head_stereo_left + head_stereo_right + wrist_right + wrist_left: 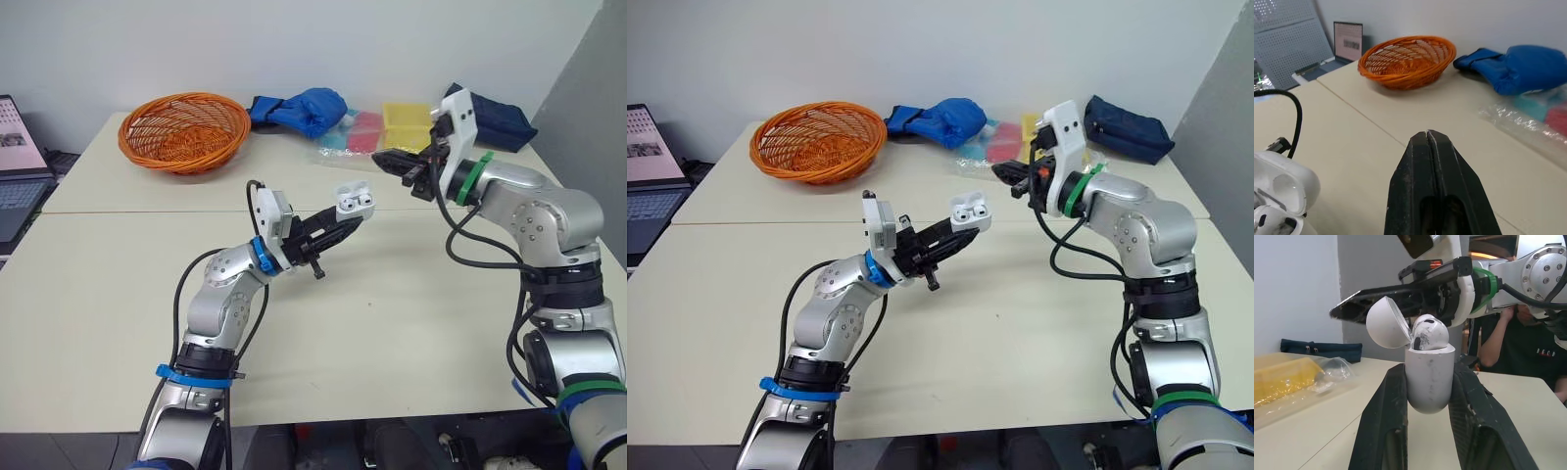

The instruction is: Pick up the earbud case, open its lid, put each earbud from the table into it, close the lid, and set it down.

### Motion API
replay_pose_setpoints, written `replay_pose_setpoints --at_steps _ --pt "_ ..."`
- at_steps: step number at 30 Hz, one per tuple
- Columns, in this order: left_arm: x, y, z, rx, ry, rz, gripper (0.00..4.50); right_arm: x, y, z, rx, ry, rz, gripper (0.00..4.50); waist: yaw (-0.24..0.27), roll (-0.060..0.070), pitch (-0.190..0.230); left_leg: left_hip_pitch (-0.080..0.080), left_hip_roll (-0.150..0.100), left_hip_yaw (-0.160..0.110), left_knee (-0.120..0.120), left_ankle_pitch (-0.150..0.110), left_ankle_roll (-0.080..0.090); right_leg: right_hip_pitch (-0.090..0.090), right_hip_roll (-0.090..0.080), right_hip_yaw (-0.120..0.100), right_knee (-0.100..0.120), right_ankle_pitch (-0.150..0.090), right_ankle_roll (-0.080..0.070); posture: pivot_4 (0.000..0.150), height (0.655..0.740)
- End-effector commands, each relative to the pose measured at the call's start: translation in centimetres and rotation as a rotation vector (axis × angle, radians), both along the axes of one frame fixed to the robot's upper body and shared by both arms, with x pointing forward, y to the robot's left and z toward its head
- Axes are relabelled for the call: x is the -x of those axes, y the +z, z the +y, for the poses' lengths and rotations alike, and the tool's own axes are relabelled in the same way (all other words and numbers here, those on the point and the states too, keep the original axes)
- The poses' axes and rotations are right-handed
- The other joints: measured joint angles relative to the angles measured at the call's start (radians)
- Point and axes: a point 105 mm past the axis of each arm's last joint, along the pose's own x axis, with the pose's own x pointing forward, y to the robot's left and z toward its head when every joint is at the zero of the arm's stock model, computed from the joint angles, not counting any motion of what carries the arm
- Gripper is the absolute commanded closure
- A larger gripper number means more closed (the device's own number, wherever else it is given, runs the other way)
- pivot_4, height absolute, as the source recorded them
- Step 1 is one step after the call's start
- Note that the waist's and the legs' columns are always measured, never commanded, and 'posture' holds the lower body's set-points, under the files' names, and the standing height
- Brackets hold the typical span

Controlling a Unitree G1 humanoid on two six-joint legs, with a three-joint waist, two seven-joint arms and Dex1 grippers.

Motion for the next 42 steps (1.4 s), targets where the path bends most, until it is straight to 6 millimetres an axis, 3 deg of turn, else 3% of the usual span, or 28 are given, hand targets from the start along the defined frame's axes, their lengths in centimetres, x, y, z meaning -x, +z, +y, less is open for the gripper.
replay_pose_setpoints --at_steps 1,10,28,33,35,37,39,42 --pt "0.5 1.2 -0.4 0.008 -0.019 -0.059 3.75 1.3 1.8 1.1 0.027 0.076 -0.066 4.48 0.001 0.0 0.0 0.0 0.0 0.0 0.0 0.0 0.0 0.0 0.0 0.0 0.0 0.0 0.0 0.15 0.74" --pt "0.3 0.9 -0.3 0.013 0.0 -0.052 3.75 4.2 1.8 1.8 0.074 0.204 -0.048 4.48 0.001 0.0 0.0 0.0 0.0 -0.001 0.001 0.0 0.0 0.0 0.0 -0.001 0.0 0.0 0.0 0.15 0.74" --pt "-0.2 1.0 -0.4 0.036 0.008 -0.032 3.75 5.9 -0.7 1.2 0.217 0.144 -0.19 4.48 0.001 0.0 0.0 0.0 0.0 -0.001 0.001 0.0 0.0 0.0 0.0 -0.001 0.0 0.0 0.001 0.15 0.74" --pt "-0.2 0.4 -0.2 -0.005 -0.002 -0.006 3.75 5.8 1.4 -0.7 0.081 0.1 -0.281 4.48 0.001 0.0 0.0 0.0 0.0 -0.001 0.002 0.0 0.0 0.0 0.0 -0.001 0.001 0.0 0.001 0.15 0.74" --pt "-1.8 0.8 0.5 0.065 0.062 0.145 3.75 6.5 2.3 -1.4 0.045 0.13 -0.314 4.13 0.001 0.0 0.0 0.0 0.0 0.0 0.002 0.0 0.0 0.0 0.0 -0.001 0.0 0.0 0.001 0.15 0.74" --pt "-1.8 0.9 0.2 0.066 0.028 0.242 3.75 6.6 2.2 -2.2 0.057 0.115 -0.319 3.6 0.001 0.0 0.0 0.0 0.0 -0.001 0.002 0.0 0.0 0.0 0.0 -0.001 0.001 0.0 0.001 0.15 0.74" --pt "-1.4 -0.5 0.0 -0.048 -0.03 0.31 3.75 6.9 1.7 -2.9 0.062 0.115 -0.333 2.91 0.001 0.0 0.0 0.0 0.0 -0.002 0.002 0.0 0.0 0.001 0.0 -0.002 0.0 0.0 0.001 0.15 0.74" --pt "-1.6 -2.8 0.8 -0.161 -0.05 0.526 3.75 7.7 -1.2 -3.9 0.151 0.157 -0.349 1.9 0.0 0.0 0.0 0.001 0.0 -0.002 0.0 0.0 0.0 0.002 0.0 -0.003 0.0 -0.001 0.0 0.15 0.74"
